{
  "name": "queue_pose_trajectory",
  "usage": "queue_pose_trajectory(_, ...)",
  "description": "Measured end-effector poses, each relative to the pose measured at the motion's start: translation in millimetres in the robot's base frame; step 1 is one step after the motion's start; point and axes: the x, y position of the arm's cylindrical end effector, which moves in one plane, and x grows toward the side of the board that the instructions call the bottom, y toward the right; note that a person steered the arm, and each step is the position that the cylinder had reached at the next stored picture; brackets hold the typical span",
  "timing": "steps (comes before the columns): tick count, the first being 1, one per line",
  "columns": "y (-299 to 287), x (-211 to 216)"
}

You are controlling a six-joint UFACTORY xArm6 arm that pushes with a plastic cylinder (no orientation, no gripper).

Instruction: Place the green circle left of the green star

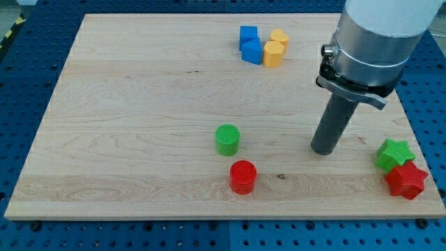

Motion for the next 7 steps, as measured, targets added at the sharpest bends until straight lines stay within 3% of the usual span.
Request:
queue_pose_trajectory(3, -18, -12)
queue_pose_trajectory(7, -153, -48)
